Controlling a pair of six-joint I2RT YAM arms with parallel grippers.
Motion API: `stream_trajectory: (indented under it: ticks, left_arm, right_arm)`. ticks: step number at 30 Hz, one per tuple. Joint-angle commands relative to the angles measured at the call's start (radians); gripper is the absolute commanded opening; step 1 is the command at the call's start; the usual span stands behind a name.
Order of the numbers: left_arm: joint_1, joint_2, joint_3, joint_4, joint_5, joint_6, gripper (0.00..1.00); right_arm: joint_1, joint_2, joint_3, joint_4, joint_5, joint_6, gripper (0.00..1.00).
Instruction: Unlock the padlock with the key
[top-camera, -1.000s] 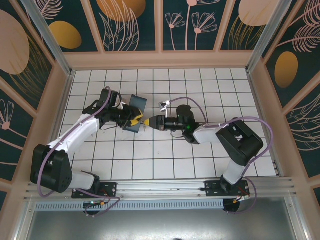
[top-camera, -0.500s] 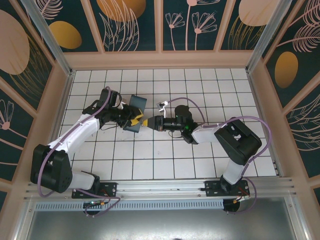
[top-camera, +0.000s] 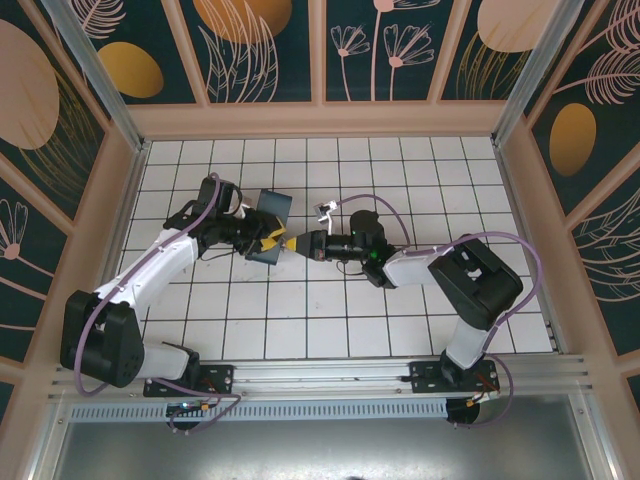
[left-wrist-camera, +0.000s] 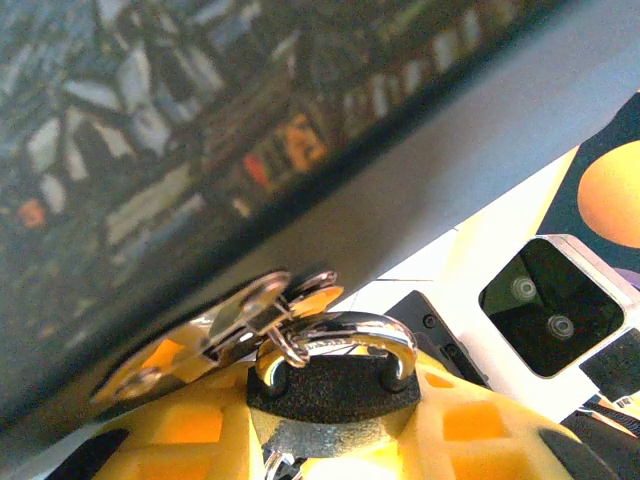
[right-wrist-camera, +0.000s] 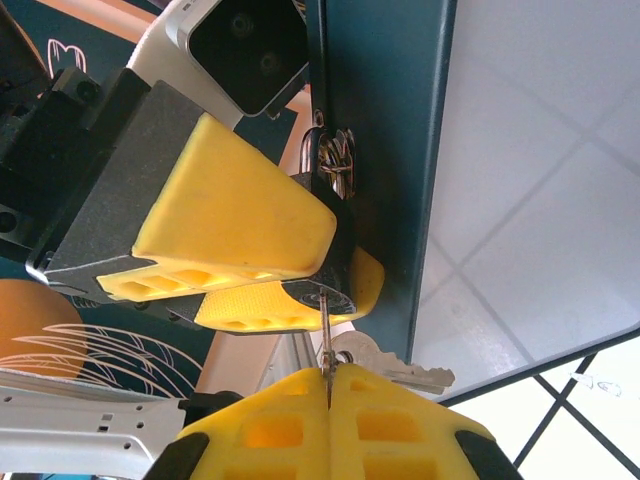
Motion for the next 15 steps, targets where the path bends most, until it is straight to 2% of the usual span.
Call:
stream_trajectory:
  ticks: [1, 5, 8, 15]
  left_arm:
    - [0.000, -0.036, 0.012, 0.026, 0.053, 0.034, 0.13]
    - [-0.001, -0.012, 0.055, -0.091, 0.003, 0.139, 0.13]
    - [0.000, -0.010, 0.065, -0.095, 0.005, 0.160, 0.13]
    - [0.000, 0.012, 0.080, -0.101, 0.018, 0.196, 0.13]
  right_arm:
    - [0.003, 0.004, 0.022, 0.002, -0.019, -0.046, 0.00]
    - [-0.029, -0.008, 0.003, 0.028, -0.083, -0.027, 0.00]
    - [-0.047, 0.004, -0.005, 0.077, -0.147, 0.015, 0.00]
    - [-0.048, 0.097, -0.040, 0.337, -0.216, 0.200, 0.00]
